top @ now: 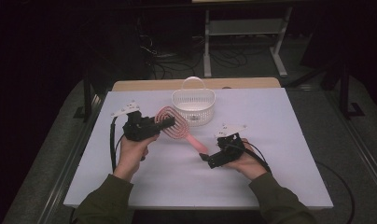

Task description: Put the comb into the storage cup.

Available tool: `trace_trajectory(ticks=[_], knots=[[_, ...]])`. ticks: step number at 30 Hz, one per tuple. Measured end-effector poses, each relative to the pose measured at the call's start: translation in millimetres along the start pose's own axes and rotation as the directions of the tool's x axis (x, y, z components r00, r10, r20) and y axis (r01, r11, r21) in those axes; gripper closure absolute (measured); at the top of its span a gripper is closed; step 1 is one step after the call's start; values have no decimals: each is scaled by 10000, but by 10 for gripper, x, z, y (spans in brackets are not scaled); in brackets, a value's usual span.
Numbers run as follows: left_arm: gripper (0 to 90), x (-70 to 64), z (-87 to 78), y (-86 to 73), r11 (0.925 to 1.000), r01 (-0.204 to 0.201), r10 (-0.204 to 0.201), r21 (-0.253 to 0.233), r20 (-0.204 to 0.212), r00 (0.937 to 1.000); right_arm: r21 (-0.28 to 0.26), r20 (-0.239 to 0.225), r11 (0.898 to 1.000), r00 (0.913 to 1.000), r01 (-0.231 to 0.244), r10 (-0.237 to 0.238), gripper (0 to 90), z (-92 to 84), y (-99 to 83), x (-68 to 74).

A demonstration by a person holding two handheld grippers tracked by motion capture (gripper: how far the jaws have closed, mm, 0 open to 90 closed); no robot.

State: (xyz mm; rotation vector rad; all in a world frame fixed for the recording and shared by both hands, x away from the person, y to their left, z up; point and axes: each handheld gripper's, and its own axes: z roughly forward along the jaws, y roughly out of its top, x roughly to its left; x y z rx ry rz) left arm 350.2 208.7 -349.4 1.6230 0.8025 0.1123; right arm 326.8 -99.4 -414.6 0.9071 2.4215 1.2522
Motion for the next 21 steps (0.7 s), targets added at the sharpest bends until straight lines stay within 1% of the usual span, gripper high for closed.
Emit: trace_trajectory(ticks=[1,3,4,5,6,7,8,10,12,13,16,19,20,21], knots=[[644,5,-16,9,10000,7,-7,-44,-10,10000,-128,131,9997,9997,-197,199,0,-42,-26,-29],[644,9,-32,17,10000,28,-28,-93,-9,10000,-255,271,9990,9989,-370,377,0,-98,-64,-55],[644,9,-32,17,10000,28,-28,-93,-9,10000,-255,271,9990,9989,-370,377,0,-98,-64,-55],[644,8,-39,23,9998,71,-71,-159,13,10000,-327,408,9977,9973,-591,604,0,-148,-117,-82],[644,8,-39,23,9998,71,-71,-159,13,10000,-327,408,9977,9973,-591,604,0,-148,-117,-82],[644,7,-43,28,9999,47,-47,-161,2,10000,-391,484,9967,9962,-712,730,0,-194,-182,-105],[644,7,-43,28,9999,47,-47,-161,2,10000,-391,484,9967,9962,-712,730,0,-194,-182,-105],[644,6,-47,30,9998,61,-61,-178,-8,10000,-344,613,9958,9944,-845,865,0,-242,-271,-132],[644,3,-49,33,9997,83,-83,-219,-10,10000,-365,621,9953,9939,-895,916,0,-258,-296,-137],[644,8,-54,38,9998,47,-47,-215,-13,10000,-392,604,9945,9932,-970,993,0,-291,-339,-140],[644,13,-58,41,9998,50,-50,-216,-9,10000,-366,630,9943,9927,-1004,1026,0,-322,-377,-142],[644,31,-63,43,9997,113,-113,-234,17,9999,-356,569,9936,9924,-1072,1091,0,-376,-467,-143],[644,31,-63,43,9997,113,-113,-234,17,9999,-356,569,9936,9924,-1072,1091,0,-376,-467,-143],[644,34,-64,46,9995,143,-142,-272,28,9999,-322,628,9937,9920,-1076,1095,0,-407,-510,-142]])
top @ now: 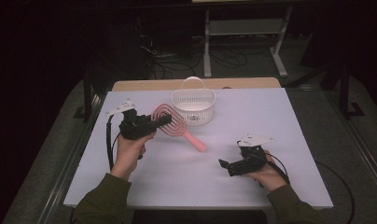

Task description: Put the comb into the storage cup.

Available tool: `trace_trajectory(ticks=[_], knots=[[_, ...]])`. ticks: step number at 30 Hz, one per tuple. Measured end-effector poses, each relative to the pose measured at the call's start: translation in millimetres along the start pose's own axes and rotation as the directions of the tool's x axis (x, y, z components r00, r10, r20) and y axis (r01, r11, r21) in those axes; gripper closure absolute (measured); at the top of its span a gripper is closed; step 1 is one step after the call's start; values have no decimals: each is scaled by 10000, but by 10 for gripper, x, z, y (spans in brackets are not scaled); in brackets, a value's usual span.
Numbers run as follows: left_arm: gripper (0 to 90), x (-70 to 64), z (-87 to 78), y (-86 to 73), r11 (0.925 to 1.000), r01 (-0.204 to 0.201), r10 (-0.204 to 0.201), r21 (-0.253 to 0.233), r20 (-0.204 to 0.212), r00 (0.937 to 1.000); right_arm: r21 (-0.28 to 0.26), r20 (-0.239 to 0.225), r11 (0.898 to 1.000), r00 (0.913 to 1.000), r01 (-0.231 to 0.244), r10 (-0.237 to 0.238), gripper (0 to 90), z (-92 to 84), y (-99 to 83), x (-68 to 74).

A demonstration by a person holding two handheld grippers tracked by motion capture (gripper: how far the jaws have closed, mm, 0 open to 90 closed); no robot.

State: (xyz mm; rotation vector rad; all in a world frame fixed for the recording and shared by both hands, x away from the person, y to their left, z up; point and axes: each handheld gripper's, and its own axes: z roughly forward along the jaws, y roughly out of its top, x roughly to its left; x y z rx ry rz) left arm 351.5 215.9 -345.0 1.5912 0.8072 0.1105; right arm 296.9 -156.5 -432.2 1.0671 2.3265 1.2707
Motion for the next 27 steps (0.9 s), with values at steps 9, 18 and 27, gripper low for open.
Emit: trace_trajectory(ticks=[9,18,27], knots=[[644,2,-2,7,10000,13,-13,9,48,10000,-239,140,9995,9997,-193,196,0,-138,-114,-38],[644,4,-7,106,9999,-63,64,-120,132,9999,-295,393,9990,9986,-350,362,0,-277,-252,-77],[644,-14,20,207,9995,-96,107,-306,366,9993,-309,422,9992,9988,-248,261,0,-283,-271,-81]])
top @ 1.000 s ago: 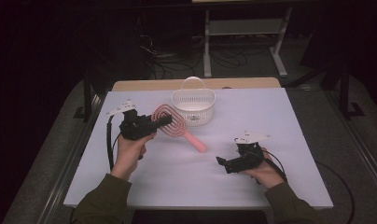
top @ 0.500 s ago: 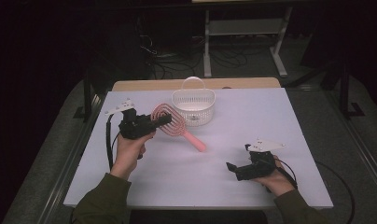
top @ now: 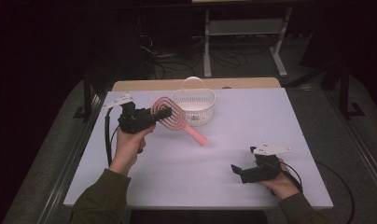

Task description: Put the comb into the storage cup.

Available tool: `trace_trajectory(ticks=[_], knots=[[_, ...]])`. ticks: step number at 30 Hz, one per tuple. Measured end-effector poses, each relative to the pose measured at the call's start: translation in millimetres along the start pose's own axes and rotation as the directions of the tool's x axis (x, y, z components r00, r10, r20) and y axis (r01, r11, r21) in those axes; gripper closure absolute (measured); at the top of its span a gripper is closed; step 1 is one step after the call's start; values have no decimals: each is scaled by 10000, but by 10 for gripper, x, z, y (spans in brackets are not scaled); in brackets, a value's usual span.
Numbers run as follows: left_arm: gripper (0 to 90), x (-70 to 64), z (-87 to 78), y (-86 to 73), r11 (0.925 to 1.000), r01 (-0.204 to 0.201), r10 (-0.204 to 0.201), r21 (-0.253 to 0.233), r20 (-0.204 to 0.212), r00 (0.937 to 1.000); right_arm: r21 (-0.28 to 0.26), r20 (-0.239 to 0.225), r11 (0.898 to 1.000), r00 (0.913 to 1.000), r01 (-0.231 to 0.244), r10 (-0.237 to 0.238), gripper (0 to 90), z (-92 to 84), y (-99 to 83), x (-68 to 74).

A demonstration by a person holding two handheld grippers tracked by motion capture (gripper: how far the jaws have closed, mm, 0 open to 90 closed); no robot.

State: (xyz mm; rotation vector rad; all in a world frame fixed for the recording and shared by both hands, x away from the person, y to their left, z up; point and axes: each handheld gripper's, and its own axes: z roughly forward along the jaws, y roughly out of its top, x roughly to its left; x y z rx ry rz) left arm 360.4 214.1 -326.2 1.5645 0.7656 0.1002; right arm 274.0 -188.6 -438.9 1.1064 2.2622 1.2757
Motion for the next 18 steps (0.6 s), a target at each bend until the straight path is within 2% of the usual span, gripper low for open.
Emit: trace_trajectory(ticks=[11,14,18], knots=[[644,46,83,156,9986,239,-226,-469,280,9994,-31,82,10000,9999,62,-62,0,6,2,11],[644,79,117,172,9970,443,-418,-635,399,9983,-9,96,10000,9999,60,-60,0,10,2,11],[644,106,147,183,9962,516,-490,-706,381,9981,12,92,10000,9999,93,-93,0,21,3,15]])
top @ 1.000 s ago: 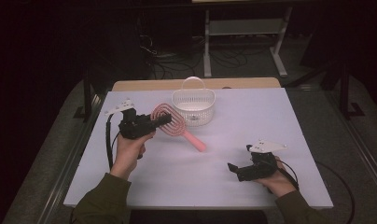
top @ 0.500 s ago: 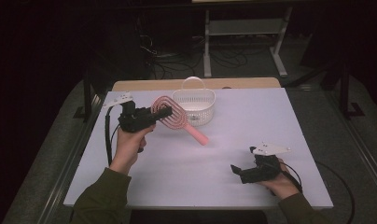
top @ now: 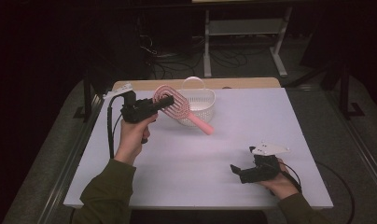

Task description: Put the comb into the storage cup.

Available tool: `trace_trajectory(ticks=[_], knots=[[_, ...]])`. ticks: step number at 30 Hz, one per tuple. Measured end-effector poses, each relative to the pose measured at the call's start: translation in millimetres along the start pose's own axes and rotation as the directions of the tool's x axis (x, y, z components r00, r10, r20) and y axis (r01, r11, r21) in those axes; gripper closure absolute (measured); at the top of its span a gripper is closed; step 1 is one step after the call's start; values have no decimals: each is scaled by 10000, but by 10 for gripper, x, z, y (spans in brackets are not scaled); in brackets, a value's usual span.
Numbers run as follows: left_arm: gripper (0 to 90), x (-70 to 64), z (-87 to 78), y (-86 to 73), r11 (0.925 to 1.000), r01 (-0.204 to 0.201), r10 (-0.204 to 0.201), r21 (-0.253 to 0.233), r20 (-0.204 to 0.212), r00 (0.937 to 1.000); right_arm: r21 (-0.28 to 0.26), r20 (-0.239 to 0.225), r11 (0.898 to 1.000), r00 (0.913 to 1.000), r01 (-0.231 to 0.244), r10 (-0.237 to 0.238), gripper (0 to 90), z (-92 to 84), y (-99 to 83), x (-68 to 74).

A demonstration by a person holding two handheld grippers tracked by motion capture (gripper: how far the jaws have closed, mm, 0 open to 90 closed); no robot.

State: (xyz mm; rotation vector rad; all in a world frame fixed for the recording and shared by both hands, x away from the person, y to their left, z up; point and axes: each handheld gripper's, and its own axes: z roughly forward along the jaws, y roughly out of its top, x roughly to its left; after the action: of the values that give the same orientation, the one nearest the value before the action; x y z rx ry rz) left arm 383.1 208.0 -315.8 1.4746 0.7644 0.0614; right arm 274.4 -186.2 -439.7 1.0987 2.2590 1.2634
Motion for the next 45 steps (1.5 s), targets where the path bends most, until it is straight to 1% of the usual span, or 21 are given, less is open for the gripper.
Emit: trace_trajectory(ticks=[1,5,8,11,19,20,21,24,30,31,34,35,41,45], knots=[[644,17,22,13,10000,63,-63,-44,10,10000,13,9,10000,10000,7,-7,0,0,0,2],[644,41,47,47,10000,64,-64,-47,-13,10000,18,6,10000,10000,-41,41,0,-4,-1,-4],[644,71,69,103,9999,61,-62,-141,-69,10000,39,9,10000,10000,-32,32,0,-6,-2,-6],[644,87,78,126,9998,97,-97,-177,-35,9999,51,23,10000,10000,-29,29,0,-8,-1,-7],[644,171,125,210,9986,275,-280,-458,-90,9996,116,67,9999,10000,30,-30,0,-3,-1,-2],[644,171,125,210,9986,275,-280,-458,-90,9996,116,78,9999,10000,19,-20,0,-3,-1,-3],[643,186,132,236,9988,167,-171,-463,-89,9998,124,87,9999,10000,3,-4,0,-4,-1,-4],[644,202,140,263,9985,175,-182,-520,-138,9997,120,113,9999,9999,12,-13,0,-8,-1,-8],[644,266,165,352,9975,181,-204,-681,-325,9993,107,123,9999,9999,48,-49,0,-12,1,-7],[644,294,174,385,9970,186,-217,-749,-415,9989,100,130,9999,9999,46,-47,0,-12,1,-8],[644,328,183,419,9966,214,-256,-797,-516,9983,92,153,10000,9999,21,-23,0,-13,2,-11],[644,360,195,451,9964,215,-267,-823,-627,9977,93,153,10000,9999,30,-31,0,-13,2,-11],[644,412,241,534,9956,210,-281,-919,-765,9967,97,152,9999,9999,32,-34,0,-15,2,-12],[644,436,268,557,9954,189,-270,-939,-856,9960,93,155,10000,9999,19,-21,0,-16,3,-15]])
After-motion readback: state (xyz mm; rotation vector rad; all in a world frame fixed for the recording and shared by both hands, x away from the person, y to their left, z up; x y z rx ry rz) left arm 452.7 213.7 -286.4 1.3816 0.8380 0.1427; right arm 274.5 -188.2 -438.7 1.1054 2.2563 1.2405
